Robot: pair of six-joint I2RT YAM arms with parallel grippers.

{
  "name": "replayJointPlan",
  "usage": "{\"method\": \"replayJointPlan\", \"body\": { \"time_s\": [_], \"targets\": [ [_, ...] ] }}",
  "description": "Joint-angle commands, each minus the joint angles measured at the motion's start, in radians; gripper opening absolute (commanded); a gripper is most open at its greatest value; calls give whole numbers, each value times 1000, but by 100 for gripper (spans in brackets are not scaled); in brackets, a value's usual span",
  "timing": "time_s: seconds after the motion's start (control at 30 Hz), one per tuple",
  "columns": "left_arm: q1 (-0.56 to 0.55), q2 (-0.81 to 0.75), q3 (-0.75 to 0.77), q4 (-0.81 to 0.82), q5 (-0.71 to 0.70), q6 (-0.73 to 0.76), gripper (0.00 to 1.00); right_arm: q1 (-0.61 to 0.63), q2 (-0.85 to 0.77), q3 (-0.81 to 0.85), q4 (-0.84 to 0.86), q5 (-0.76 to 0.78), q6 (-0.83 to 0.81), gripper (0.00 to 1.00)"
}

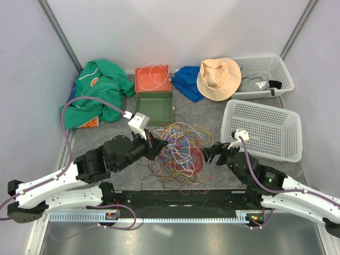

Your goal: Untangle the cables

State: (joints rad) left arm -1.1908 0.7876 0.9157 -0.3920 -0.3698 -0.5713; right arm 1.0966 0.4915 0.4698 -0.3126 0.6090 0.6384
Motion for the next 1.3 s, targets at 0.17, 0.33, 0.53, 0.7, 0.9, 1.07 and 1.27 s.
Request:
{"method": "replayJointPlan", "body": {
  "time_s": [0.17, 0.33, 0.53, 0.7, 0.9, 1.07, 1.27],
  "targets": [
    [-1, 1, 41, -65, -47, 71, 2, 2, 114, 116, 302, -254, -161, 85],
    [-3, -2, 35, -67, -41, 74, 2, 3, 248, 138, 378, -287, -183, 76],
    [-1, -8, 35, -73, -40, 77, 2, 2, 321, 132, 411, -345, -194, 57],
    [-1, -10, 31, -77, -38, 74, 2, 2, 338, 81, 423, -364, -178, 54],
    [-1, -2, 31, -77, -37, 70, 2, 2, 410, 66, 448, -410, -174, 52],
    [-1, -5, 28, -77, -34, 62, 2, 2, 485, 70, 460, -405, -178, 43],
    [-1, -17, -4, -88, -63, 12, 2, 2, 367, 151, 316, -238, -226, 0]
  ]
}}
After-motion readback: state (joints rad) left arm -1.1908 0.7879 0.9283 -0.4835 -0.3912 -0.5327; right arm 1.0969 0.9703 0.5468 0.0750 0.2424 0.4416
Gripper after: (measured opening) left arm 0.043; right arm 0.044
